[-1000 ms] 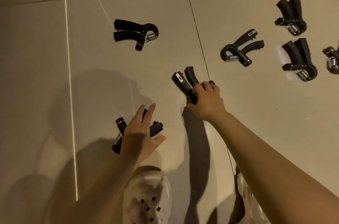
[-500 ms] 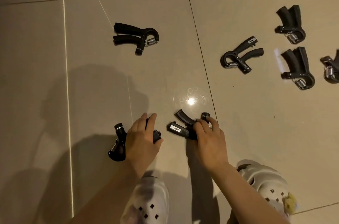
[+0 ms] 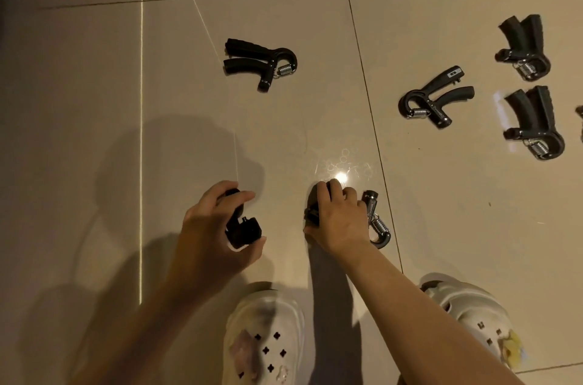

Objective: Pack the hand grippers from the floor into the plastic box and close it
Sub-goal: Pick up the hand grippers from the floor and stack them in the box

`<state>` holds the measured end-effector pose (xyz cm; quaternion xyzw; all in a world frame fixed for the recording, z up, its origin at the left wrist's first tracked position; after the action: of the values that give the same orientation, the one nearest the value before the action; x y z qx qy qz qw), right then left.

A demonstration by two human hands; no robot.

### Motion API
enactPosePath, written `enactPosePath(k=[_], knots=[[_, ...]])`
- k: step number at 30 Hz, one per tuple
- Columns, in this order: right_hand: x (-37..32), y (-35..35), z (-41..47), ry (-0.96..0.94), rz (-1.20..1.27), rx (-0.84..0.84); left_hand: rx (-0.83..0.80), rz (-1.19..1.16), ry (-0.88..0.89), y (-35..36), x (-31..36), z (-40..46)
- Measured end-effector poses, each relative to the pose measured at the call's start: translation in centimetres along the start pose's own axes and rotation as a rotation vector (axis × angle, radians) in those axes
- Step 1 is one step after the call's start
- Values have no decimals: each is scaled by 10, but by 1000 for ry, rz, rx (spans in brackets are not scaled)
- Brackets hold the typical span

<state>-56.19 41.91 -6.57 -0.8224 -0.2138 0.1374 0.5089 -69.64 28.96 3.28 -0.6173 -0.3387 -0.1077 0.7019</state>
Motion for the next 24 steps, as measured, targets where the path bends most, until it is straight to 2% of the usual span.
enactPosePath(k=[4, 9, 13, 16, 24], knots=[[0, 3, -2, -33, -25, -8, 0, 10, 24, -15, -9, -19], [-4, -19, -14, -118, 44, 38, 41, 235, 60, -19, -13, -37], [0, -72, -26, -90, 282, 88, 47, 350, 50, -15, -12, -43], [-1, -94, -37, -77, 474, 89, 66, 384, 105, -13, -10, -45], [-3, -88, -40, -104, 417, 248, 144, 396, 153, -5, -8, -46]])
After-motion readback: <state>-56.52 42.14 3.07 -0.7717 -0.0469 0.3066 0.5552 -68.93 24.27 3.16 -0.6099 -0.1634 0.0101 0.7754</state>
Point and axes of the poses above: each hand's wrist, its own z-axis towards the middle knuckle, its own y-axis out of the palm, x = y × z, the point moved 7 cm from there along z, towards the middle knuckle, and after that the axes turned 14 degrees about y, right-handed, at the moved point
